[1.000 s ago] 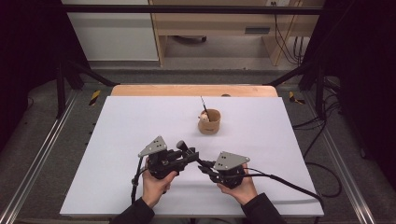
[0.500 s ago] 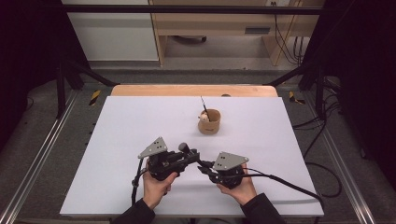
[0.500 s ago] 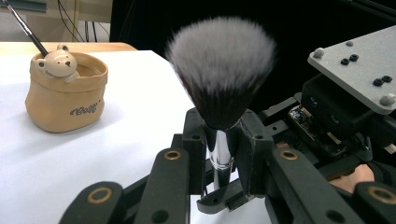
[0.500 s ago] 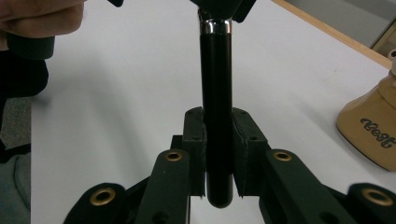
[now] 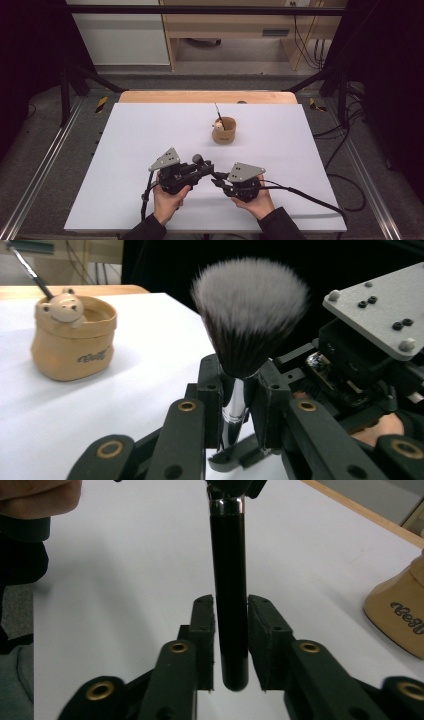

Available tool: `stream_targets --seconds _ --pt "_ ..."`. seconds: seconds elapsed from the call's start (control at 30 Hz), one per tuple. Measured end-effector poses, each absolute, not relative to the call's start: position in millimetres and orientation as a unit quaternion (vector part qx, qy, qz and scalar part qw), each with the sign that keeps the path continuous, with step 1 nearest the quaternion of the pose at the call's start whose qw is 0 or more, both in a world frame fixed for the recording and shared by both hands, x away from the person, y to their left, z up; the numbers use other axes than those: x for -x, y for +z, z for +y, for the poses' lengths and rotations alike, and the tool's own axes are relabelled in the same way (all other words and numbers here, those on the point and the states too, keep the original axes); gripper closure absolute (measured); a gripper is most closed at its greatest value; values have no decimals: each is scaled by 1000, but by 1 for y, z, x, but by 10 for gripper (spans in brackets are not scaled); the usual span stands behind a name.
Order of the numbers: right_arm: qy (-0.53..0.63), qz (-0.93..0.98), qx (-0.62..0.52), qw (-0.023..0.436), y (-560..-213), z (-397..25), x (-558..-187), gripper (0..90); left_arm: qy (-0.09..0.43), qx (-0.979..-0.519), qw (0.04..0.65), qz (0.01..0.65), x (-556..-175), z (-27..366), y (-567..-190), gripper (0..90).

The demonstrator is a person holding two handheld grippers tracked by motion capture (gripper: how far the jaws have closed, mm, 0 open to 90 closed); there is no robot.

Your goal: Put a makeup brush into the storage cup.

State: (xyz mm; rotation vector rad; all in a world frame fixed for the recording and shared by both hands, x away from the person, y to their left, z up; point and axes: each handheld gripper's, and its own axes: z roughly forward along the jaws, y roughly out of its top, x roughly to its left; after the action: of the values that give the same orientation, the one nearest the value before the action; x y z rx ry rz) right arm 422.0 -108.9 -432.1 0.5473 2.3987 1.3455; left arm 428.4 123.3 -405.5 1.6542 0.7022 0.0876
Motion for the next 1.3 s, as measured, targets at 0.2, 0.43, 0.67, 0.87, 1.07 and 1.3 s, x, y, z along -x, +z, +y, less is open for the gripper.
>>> stream_targets --seconds 0.2,0.43,0.67,0.87,1.07,1.3 --pt "477 837 -212 165 -431 -109 -423 502 55 -731 605 312 -429 123 -406 765" --pt "486 828 -225 166 -425 -111 -423 456 63 -738 592 316 -428 119 -406 765" --pt "493 826 -225 159 -420 -109 -423 549 66 -742 590 313 -426 116 -405 766" --pt "491 828 -220 156 -419 -105 -422 641 65 -745 588 309 -426 115 -406 766" --pt "495 826 -220 152 -418 -105 -422 707 63 -745 587 310 -426 114 -406 766" --pt "495 828 -214 151 -418 -104 -422 768 62 -745 587 310 -426 114 -406 766"
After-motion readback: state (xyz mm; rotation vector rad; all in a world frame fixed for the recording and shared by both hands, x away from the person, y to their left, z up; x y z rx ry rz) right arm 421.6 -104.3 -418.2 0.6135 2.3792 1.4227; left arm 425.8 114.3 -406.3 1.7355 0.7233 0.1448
